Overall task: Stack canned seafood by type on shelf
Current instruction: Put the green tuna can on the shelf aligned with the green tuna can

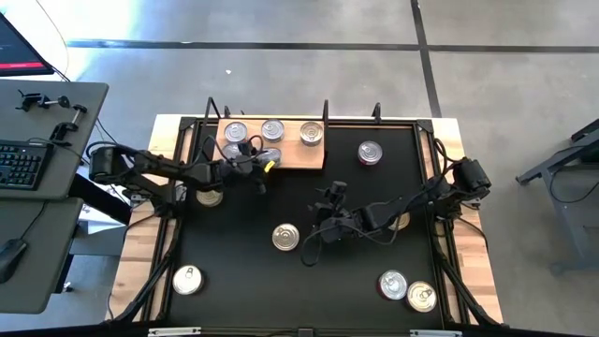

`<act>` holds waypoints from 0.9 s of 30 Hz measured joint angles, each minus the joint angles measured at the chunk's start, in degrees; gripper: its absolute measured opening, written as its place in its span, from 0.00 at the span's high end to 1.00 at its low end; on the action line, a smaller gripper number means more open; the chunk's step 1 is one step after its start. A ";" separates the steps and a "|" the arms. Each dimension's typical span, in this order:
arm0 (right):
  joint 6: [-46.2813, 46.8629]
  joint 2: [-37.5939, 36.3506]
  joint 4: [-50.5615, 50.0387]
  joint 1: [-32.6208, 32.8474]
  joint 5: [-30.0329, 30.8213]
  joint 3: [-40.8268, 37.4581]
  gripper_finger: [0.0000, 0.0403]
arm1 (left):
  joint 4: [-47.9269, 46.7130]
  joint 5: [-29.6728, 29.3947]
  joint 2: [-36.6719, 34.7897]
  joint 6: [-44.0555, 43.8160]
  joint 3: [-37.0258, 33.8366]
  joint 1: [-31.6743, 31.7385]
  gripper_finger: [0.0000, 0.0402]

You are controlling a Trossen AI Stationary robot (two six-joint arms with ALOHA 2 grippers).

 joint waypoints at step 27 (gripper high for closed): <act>0.42 0.07 6.97 -1.87 -14.85 0.04 0.33 | -26.44 1.50 -0.17 -27.93 13.13 -4.99 0.23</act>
